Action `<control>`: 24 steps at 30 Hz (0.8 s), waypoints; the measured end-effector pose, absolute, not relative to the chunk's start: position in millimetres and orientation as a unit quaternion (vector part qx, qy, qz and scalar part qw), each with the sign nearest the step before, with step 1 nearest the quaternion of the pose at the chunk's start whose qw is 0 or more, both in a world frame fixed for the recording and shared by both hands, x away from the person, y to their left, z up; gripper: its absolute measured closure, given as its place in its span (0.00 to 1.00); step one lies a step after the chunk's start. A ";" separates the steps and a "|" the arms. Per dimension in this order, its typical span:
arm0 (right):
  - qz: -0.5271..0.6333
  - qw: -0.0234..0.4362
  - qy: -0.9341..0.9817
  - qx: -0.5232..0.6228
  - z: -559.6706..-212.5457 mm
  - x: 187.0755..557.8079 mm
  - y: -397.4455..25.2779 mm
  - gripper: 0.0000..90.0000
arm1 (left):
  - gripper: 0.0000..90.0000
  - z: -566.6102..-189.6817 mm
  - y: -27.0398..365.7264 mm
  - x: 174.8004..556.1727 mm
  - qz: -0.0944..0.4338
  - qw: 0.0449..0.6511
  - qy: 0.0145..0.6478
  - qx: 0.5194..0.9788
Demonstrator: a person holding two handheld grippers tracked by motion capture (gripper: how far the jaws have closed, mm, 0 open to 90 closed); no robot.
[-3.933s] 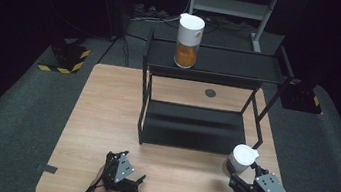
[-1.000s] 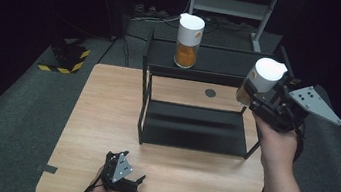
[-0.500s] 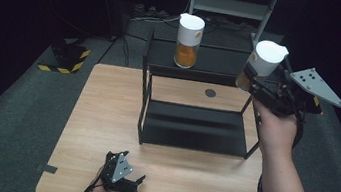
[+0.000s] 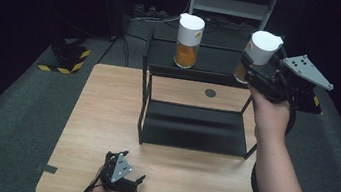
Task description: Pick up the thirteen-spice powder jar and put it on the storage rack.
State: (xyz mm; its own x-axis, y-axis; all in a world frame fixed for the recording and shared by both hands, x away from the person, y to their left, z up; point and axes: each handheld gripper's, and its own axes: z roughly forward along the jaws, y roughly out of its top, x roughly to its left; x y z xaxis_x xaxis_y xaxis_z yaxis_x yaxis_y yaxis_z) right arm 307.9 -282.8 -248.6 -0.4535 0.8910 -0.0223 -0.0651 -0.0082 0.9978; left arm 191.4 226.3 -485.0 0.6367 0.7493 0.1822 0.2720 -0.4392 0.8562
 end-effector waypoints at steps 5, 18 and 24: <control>0.622 0.387 0.582 0.354 -250.4 315.8 -280.5 0.33 | 0.01 -485.0 227.2 191.2 0.282 0.424 0.319 0.800; 0.617 0.394 0.579 0.359 -253.2 332.9 -268.2 0.33 | 0.01 -485.3 228.0 191.1 0.281 0.426 0.318 0.799; 0.615 0.395 0.578 0.364 -255.7 340.8 -265.7 0.33 | 0.01 -485.7 228.9 191.2 0.280 0.428 0.319 0.798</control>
